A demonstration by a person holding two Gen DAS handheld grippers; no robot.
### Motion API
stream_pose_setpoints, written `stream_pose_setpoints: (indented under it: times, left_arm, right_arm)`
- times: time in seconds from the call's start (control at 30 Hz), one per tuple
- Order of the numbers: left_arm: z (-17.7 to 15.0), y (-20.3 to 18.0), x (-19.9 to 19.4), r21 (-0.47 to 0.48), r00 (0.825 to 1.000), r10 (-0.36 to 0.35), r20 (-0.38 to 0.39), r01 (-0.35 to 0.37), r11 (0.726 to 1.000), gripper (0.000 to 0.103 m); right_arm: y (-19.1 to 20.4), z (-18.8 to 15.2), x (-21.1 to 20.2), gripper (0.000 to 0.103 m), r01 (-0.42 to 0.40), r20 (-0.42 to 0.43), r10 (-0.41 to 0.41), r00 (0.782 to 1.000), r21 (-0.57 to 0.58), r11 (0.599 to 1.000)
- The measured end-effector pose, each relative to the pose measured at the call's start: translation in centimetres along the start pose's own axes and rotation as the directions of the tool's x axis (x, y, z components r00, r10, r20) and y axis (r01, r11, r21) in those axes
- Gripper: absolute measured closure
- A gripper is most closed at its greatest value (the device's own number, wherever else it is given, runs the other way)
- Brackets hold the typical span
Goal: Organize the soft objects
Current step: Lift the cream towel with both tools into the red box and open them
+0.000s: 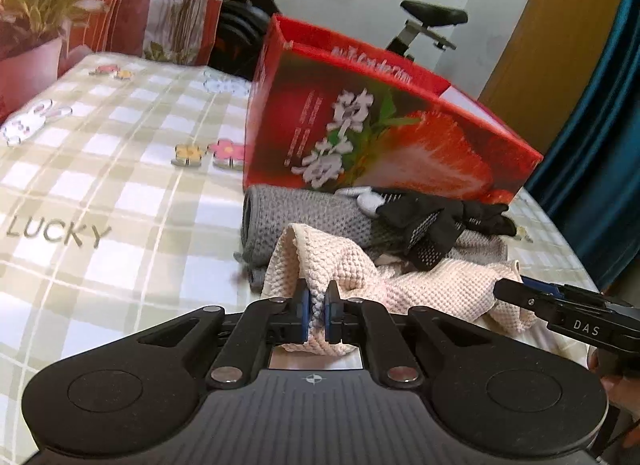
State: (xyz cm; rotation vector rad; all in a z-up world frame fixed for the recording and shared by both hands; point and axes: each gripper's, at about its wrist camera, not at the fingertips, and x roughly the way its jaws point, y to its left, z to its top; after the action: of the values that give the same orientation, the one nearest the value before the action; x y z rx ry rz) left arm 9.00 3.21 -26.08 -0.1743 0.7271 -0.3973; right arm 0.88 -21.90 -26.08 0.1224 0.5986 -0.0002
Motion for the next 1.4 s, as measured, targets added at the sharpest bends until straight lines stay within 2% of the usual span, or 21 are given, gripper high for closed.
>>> stream_pose_setpoints:
  times: [0.03, 0.2, 0.37, 0.53, 0.77, 0.97, 1.13, 1.4]
  left_arm:
    - [0.2, -0.1, -0.3, 0.006, 1.000, 0.005, 0.017, -0.005, 1.000, 0.096]
    - [1.0, -0.6, -1.9, 0.026, 0.996, 0.003, 0.090, -0.005, 1.000, 0.096]
    - [1.2, -0.9, -3.0, 0.030, 0.992, -0.001, 0.125, -0.003, 1.000, 0.096]
    - [2.1, -1.4, -4.3, 0.047, 0.983, -0.010, 0.185, 0.001, 0.999, 0.096]
    - [5.5, -2.4, -5.6, 0.084, 0.962, -0.031, 0.273, 0.008, 0.996, 0.096]
    - [9.1, -3.8, -5.5, 0.130, 0.946, -0.039, 0.323, -0.004, 0.992, 0.096]
    - [12.1, -4.6, -3.5, 0.166, 0.953, -0.042, 0.300, -0.008, 0.986, 0.096]
    - [14.3, -4.9, 1.5, 0.220, 0.988, -0.038, 0.151, 0.004, 0.975, 0.096]
  right_arm:
    - [0.0, 0.2, -0.2, 0.084, -0.003, 0.005, 0.003, 1.000, 0.002, 1.000]
    - [0.4, 1.2, -1.3, 0.084, -0.012, 0.038, 0.013, 0.999, -0.013, 1.000]
    - [1.0, 1.9, -2.5, 0.085, -0.019, 0.064, 0.020, 0.998, -0.029, 0.999]
    - [1.4, 3.6, -4.1, 0.085, -0.028, 0.122, 0.033, 0.992, -0.044, 0.999]
    - [1.8, 7.7, -5.3, 0.085, -0.033, 0.200, 0.053, 0.978, -0.100, 0.994]
    - [1.9, 12.4, -4.8, 0.086, -0.001, 0.246, 0.048, 0.968, -0.190, 0.982]
    - [1.2, 16.0, -2.3, 0.086, 0.033, 0.237, 0.027, 0.971, -0.246, 0.969]
    - [0.6, 17.7, 3.0, 0.086, 0.044, 0.108, -0.006, 0.994, -0.349, 0.936]
